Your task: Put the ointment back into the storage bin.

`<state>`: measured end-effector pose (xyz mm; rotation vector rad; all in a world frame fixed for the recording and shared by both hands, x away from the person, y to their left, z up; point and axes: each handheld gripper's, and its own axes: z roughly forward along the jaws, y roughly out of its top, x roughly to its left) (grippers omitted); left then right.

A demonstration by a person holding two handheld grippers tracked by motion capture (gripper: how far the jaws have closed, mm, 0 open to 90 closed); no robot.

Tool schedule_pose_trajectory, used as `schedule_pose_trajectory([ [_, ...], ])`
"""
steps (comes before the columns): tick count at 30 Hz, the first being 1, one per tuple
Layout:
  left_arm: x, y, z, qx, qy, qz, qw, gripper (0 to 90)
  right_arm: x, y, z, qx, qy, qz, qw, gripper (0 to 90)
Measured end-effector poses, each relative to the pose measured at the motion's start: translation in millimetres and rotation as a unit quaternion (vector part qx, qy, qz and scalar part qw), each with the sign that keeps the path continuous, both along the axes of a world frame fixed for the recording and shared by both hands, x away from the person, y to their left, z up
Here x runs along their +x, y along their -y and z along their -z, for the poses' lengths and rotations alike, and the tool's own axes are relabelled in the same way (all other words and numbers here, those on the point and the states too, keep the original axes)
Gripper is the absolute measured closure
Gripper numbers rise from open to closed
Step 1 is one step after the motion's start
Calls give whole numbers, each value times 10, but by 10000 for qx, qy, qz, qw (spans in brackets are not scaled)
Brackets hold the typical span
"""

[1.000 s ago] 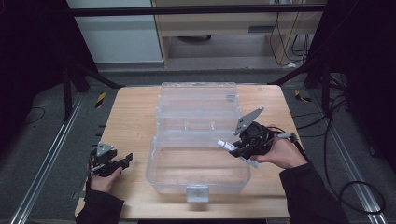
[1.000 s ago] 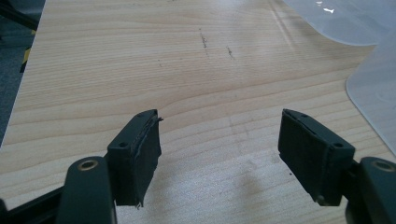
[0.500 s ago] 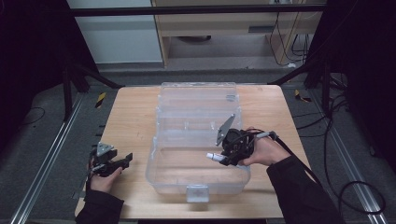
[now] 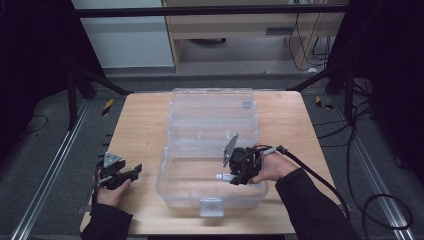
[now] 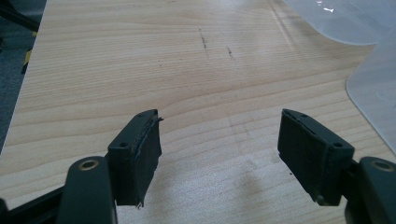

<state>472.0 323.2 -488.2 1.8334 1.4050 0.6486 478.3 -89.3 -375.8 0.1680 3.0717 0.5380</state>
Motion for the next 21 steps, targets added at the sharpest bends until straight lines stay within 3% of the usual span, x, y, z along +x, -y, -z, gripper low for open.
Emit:
schedule_pose_trajectory([
  [10,0,-2,-1,0,5,-5,10000,295,53,-47,230,-208,-87,-50,9997,695],
  [21,-1,-1,-1,6,7,-1,10000,297,71,-98,459,-508,-1,-193,9985,695],
])
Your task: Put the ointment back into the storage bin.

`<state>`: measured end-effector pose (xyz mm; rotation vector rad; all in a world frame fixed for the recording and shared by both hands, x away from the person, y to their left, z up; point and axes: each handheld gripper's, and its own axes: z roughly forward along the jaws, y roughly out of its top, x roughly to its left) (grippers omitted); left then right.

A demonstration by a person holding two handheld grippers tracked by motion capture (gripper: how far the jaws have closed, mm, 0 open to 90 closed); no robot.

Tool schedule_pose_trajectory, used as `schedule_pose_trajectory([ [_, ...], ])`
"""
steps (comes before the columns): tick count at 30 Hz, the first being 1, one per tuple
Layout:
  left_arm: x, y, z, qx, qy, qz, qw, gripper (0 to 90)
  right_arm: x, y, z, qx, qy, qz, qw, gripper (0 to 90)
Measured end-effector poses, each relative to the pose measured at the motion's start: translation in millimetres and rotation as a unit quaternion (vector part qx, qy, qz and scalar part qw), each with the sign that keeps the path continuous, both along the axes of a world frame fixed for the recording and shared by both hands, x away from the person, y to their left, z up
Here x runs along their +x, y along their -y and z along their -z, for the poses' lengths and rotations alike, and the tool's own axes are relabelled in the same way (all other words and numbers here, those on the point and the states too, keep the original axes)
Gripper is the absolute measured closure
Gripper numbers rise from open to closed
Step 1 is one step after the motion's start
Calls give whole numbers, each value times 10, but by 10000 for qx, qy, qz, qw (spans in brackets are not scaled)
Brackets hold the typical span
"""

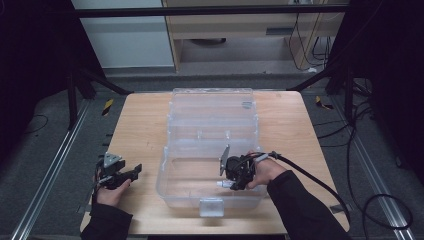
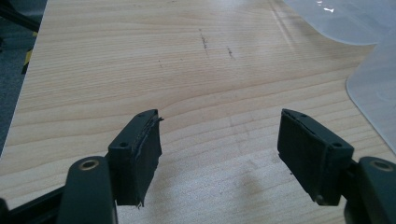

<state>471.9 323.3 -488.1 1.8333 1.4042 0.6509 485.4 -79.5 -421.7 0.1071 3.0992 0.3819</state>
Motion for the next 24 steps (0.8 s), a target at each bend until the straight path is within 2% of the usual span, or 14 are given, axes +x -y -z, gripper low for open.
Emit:
schedule_pose_trajectory([
  [7,1,0,1,3,-3,1,10000,297,10,-15,103,-205,-9,15,9998,694],
  [17,0,-2,0,4,-4,0,10000,298,13,-40,224,-276,-52,-60,9996,693],
  [21,0,-1,1,4,-6,3,10000,298,-1,-57,260,-365,-94,57,9993,691],
  [24,0,-2,1,4,-6,5,10000,298,4,-60,268,-357,-83,39,9993,690],
])
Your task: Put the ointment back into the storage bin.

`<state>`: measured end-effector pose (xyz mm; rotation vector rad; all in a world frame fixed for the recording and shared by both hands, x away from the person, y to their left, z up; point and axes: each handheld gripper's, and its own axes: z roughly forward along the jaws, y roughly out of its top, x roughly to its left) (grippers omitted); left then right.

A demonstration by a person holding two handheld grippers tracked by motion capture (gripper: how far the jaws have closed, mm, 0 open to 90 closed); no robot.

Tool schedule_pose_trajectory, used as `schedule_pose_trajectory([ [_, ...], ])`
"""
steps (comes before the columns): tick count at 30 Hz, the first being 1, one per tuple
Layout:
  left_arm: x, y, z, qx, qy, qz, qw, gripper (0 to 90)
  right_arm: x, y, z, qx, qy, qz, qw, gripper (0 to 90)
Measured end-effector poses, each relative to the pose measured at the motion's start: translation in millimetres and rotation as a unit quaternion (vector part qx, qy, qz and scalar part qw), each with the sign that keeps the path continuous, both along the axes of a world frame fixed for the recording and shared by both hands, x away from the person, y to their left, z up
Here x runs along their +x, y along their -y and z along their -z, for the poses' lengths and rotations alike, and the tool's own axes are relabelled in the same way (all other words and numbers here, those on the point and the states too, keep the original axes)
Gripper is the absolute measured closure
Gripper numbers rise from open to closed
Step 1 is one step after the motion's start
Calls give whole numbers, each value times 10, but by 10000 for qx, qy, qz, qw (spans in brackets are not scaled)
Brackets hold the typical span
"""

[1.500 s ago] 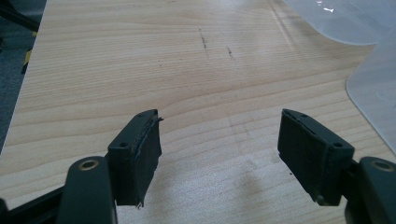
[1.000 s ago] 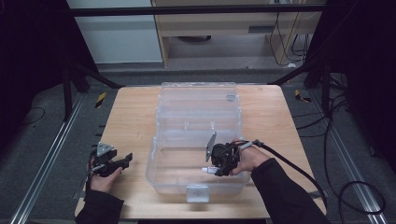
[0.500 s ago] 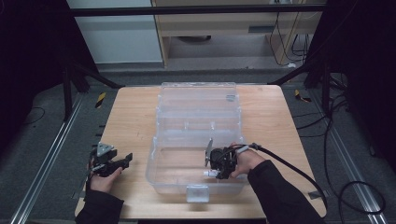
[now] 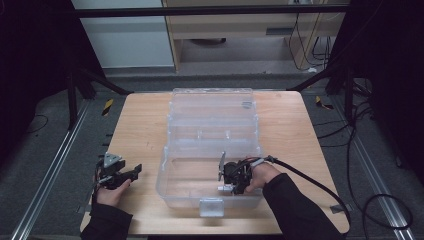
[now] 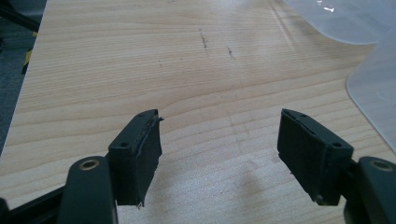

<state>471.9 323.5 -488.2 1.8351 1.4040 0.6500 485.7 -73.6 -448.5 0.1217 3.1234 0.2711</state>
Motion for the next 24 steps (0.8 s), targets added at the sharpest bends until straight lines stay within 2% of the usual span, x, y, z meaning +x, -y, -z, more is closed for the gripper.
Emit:
schedule_pose_trajectory([
  [6,0,-1,1,2,-1,-1,10000,298,1,-7,8,-133,-46,30,9999,686],
  [13,0,-2,1,2,-4,1,10000,298,17,16,-5,-86,-35,41,9999,675],
  [14,0,-1,1,1,-3,2,10000,298,9,17,-21,-85,-36,109,9999,673],
  [18,1,-2,1,-3,-7,3,10000,298,15,52,-106,76,27,103,9999,654],
  [20,0,1,2,5,-10,9,10000,297,5,82,-177,179,83,261,9995,632],
  [24,-2,1,0,-2,-4,8,10000,297,-6,180,-349,652,222,529,9962,600],
])
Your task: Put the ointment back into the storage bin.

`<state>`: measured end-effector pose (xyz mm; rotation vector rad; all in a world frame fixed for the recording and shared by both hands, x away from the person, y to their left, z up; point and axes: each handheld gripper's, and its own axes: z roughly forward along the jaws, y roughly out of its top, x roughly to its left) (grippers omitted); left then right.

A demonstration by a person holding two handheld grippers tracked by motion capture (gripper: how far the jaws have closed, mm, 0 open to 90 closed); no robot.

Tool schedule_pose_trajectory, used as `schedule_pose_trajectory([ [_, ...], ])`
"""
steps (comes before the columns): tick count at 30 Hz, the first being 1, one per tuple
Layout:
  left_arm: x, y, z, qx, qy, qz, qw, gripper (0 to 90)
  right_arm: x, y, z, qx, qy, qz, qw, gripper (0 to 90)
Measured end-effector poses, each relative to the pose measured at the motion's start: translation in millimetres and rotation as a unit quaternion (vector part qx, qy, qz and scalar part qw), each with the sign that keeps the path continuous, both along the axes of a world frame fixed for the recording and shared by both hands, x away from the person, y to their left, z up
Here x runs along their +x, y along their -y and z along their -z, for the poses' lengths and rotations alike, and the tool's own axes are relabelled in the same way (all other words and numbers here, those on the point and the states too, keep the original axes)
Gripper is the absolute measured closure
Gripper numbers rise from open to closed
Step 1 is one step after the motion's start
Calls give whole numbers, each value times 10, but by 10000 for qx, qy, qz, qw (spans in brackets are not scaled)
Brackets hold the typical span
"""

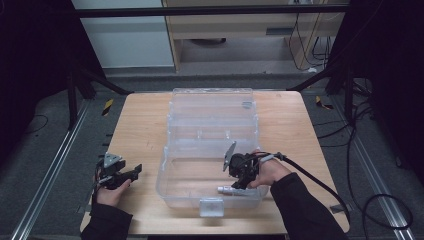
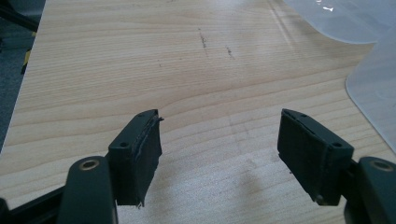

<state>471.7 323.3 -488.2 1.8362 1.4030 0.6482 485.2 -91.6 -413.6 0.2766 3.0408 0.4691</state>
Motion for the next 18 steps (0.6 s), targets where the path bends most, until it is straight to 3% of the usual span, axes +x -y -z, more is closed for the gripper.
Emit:
schedule_pose_trajectory([
  [3,-1,-1,0,3,2,-6,10000,297,-34,99,-137,388,187,276,9987,558],
  [5,-1,-1,-1,3,3,-7,10000,297,-56,182,-232,773,422,525,9947,530],
  [6,-1,-1,0,4,1,-9,10000,297,-71,249,-289,1095,503,747,9899,527],
  [8,-1,-3,-1,6,4,-9,10000,297,-109,364,-366,1495,712,988,9812,489],
  [10,-2,-6,-3,-4,9,-23,10000,297,-146,468,-416,1771,919,1155,9731,442],
  [13,-2,-8,-2,-2,3,-29,10000,298,-216,646,-478,2155,1130,1529,9578,412],
  [15,-2,-4,-1,4,3,-28,10000,298,-254,764,-495,2419,1218,1779,9460,336],
  [18,-2,-1,0,8,-2,-21,10000,298,-306,943,-492,2741,1359,2196,9264,298],
])
